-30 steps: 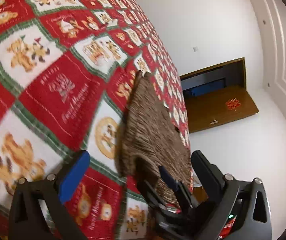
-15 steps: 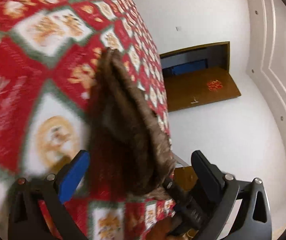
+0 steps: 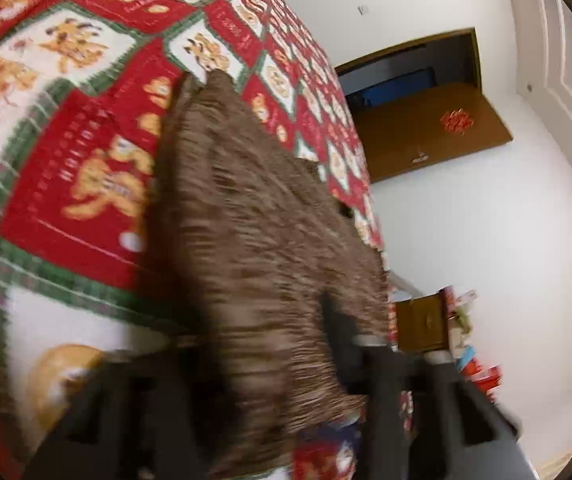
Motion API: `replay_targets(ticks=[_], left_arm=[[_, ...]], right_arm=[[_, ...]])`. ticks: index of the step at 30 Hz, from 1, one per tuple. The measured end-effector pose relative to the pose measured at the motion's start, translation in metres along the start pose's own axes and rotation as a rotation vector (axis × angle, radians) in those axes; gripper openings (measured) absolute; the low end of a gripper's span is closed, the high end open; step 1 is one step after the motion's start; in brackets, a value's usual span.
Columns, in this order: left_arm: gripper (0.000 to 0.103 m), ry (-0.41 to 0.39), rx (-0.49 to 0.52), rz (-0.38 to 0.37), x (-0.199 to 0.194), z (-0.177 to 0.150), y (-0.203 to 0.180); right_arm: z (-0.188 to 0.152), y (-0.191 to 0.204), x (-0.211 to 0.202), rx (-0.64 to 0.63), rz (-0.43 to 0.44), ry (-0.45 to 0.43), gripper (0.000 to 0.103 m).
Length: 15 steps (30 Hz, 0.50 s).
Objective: Fold small clothes
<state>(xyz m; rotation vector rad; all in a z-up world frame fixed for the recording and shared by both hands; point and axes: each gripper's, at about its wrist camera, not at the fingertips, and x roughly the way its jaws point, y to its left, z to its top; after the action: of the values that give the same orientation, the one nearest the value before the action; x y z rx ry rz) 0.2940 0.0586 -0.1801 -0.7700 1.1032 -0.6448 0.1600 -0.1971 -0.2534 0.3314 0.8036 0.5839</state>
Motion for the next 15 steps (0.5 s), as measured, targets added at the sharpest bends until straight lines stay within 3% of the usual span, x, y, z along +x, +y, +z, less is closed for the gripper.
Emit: replay_targets(ticks=[2, 3, 4, 7, 9, 10, 12, 14, 15], left_arm=[[0.016, -0.002, 0.032, 0.044, 0.0, -0.001, 0.005], [0.016, -0.002, 0.045, 0.069, 0.002, -0.002, 0.005], [0.016, -0.003, 0.06, 0.097, 0.005, -0.002, 0.005], [0.021, -0.028, 0.089, 0.13, 0.006, -0.003, 0.003], [0.03, -0.035, 0.091, 0.137, 0.011, 0.0, 0.001], [0.033, -0.033, 0.079, 0.128, 0.012, 0.002, 0.001], [0.041, -0.031, 0.044, 0.107, 0.013, 0.006, 0.002], [0.038, -0.051, 0.052, 0.123, 0.014, 0.008, -0.002], [0.025, -0.065, 0.08, 0.158, 0.014, 0.007, -0.007]], right_arm=[[0.014, -0.02, -0.024, 0.013, -0.137, -0.101, 0.041], [0.023, -0.035, -0.027, 0.043, -0.189, -0.104, 0.016], [0.031, -0.05, -0.026, 0.078, -0.233, -0.102, 0.002], [0.045, -0.074, -0.01, 0.11, -0.304, -0.087, 0.002], [0.047, -0.082, 0.007, 0.119, -0.329, -0.054, 0.002], [0.043, -0.086, 0.022, 0.123, -0.342, -0.013, 0.002], [0.037, -0.089, 0.03, 0.109, -0.351, -0.033, 0.0], [0.038, -0.09, 0.027, 0.12, -0.349, -0.036, 0.0], [0.038, -0.092, 0.029, 0.122, -0.345, -0.039, 0.0]])
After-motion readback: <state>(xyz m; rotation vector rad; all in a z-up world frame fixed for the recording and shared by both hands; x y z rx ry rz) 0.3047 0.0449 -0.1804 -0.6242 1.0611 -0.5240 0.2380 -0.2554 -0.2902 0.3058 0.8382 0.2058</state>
